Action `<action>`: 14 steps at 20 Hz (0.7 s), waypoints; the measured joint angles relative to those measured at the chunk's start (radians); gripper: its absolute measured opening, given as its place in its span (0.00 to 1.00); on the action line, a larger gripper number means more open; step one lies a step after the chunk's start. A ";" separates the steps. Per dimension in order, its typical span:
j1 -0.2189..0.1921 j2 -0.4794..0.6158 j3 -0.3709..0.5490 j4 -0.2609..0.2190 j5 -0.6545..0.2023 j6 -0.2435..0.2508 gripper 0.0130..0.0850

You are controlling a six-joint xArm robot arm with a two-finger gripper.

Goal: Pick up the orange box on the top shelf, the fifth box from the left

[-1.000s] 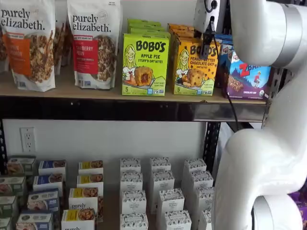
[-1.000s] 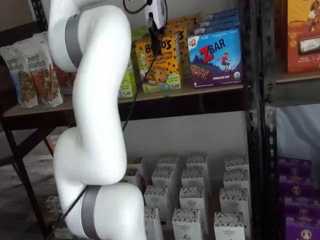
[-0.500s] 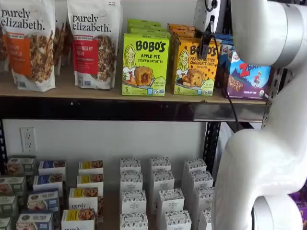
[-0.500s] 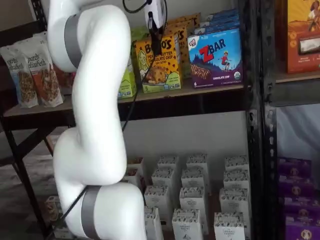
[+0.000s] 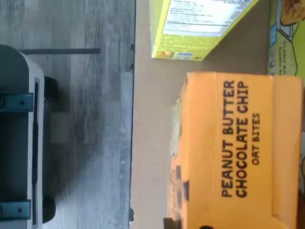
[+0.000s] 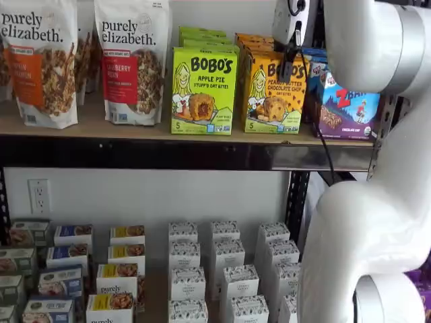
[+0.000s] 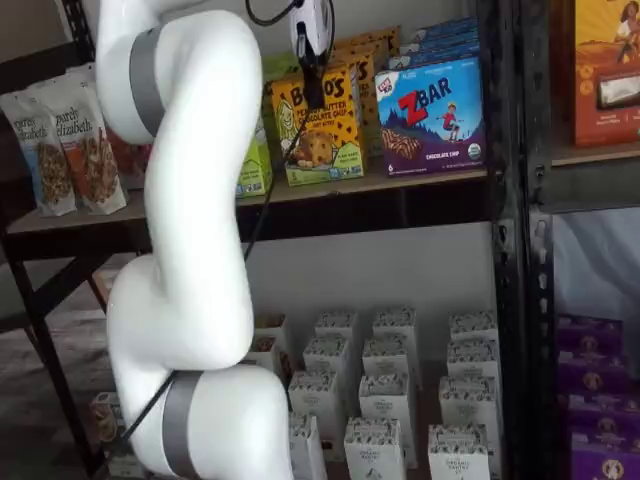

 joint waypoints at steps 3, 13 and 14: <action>0.001 0.001 -0.002 -0.002 0.004 0.001 0.39; -0.009 -0.008 -0.017 0.014 0.035 -0.004 0.39; -0.010 -0.013 -0.018 0.018 0.040 -0.004 0.39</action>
